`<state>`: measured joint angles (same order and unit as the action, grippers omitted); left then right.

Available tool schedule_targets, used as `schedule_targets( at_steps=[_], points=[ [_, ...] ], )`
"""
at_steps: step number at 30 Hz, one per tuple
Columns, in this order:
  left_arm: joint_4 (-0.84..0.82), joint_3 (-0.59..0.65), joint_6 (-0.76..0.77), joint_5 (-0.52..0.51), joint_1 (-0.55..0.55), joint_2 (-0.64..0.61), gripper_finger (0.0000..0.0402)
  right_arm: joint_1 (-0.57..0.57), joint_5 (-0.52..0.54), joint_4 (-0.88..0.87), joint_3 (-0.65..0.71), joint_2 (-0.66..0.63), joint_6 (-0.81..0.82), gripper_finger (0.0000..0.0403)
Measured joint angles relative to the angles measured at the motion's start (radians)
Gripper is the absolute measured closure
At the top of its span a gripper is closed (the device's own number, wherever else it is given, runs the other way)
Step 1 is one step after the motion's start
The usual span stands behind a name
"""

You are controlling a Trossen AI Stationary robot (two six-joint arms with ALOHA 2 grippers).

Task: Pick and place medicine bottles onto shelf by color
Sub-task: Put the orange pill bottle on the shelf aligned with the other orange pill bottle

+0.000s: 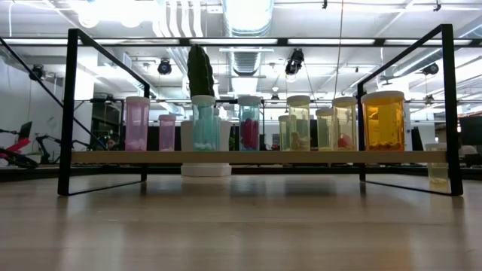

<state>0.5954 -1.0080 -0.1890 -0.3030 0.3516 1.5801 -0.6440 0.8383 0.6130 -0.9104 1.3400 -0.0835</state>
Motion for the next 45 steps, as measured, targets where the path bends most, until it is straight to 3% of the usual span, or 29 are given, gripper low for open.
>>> schedule_targets(
  at_steps=[3, 6, 13, 17, 25, 45],
  points=[
    [-0.074, 0.0, 0.0, -0.074, 0.008, -0.008, 0.024, -0.009, 0.0, -0.11, -0.016, -0.044, 0.048, 0.0134],
    [-0.148, 0.001, -0.001, -0.134, 0.014, -0.016, 0.024, -0.013, -0.001, -0.348, -0.089, -0.08, 0.138, 0.0124],
    [-0.22, -0.001, 0.008, -0.182, 0.014, -0.022, 0.0239, -0.006, -0.009, -1.098, -0.429, -0.039, 0.368, 0.0129],
    [-0.213, -0.001, 0.003, -0.182, 0.014, -0.022, 0.0238, 0.021, -0.07, -1.349, -0.603, 0.034, 0.464, 0.013],
    [-0.211, -0.001, 0.0, -0.182, 0.014, -0.023, 0.0238, 0.116, -0.265, -1.521, -0.803, 0.158, 0.493, 0.0098],
    [-0.204, -0.001, 0.012, -0.214, 0.009, -0.023, 0.0238, 0.172, -0.354, -1.886, -1.169, 0.357, 0.523, 0.0115]
  ],
)
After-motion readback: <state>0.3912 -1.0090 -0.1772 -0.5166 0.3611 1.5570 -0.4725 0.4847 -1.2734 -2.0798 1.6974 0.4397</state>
